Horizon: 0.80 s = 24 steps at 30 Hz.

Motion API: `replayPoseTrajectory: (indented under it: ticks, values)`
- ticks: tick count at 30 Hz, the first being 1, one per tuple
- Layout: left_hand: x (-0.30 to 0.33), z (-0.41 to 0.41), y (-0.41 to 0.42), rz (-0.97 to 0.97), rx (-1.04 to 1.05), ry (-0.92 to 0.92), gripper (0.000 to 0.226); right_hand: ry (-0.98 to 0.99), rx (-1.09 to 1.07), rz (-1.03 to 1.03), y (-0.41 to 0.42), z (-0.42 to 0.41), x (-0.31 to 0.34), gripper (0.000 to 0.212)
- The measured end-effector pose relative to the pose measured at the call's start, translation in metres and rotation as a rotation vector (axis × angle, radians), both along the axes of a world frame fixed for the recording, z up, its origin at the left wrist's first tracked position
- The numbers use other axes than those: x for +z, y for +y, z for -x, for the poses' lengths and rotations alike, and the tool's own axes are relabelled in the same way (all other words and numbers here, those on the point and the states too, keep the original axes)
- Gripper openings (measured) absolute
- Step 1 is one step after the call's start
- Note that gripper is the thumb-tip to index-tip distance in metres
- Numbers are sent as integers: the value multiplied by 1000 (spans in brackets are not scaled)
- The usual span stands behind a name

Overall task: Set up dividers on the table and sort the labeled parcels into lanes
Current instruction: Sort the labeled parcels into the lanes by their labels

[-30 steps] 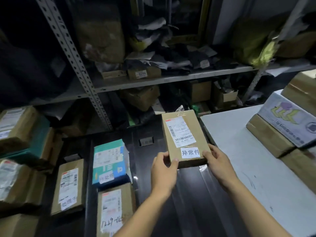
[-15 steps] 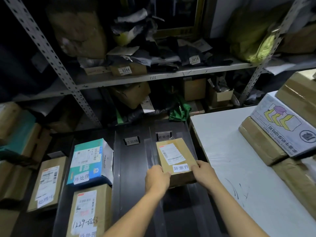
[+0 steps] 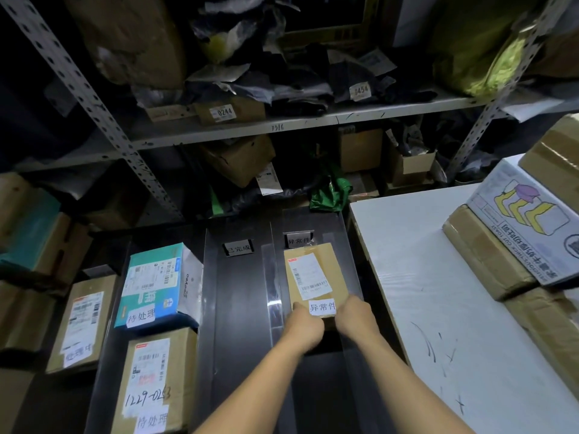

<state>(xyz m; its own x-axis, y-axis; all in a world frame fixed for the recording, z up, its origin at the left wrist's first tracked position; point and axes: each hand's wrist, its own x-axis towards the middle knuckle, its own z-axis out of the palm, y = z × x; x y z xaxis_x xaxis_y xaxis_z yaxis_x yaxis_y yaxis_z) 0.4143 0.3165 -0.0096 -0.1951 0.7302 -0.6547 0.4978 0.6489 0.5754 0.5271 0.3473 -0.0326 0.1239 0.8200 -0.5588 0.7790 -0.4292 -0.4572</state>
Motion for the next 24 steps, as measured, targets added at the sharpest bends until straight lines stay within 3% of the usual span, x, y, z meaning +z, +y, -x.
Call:
replayPoseTrajectory:
  ticks: [7, 15, 19, 24]
  values:
    - [-13, -1, -4, 31, 113, -89, 40, 15, 36, 99, 2, 7, -13, 41]
    - [-21, -3, -16, 15, 107, -141, 52, 3, 70, 70, -3, 6, -10, 29]
    - [-8, 0, -20, -121, 98, -196, 53, 23, 62, -33, -7, 11, 15, 25]
    - [28, 25, -19, -322, 171, -266, 45, 202, 107, -277, -16, 34, 67, 42]
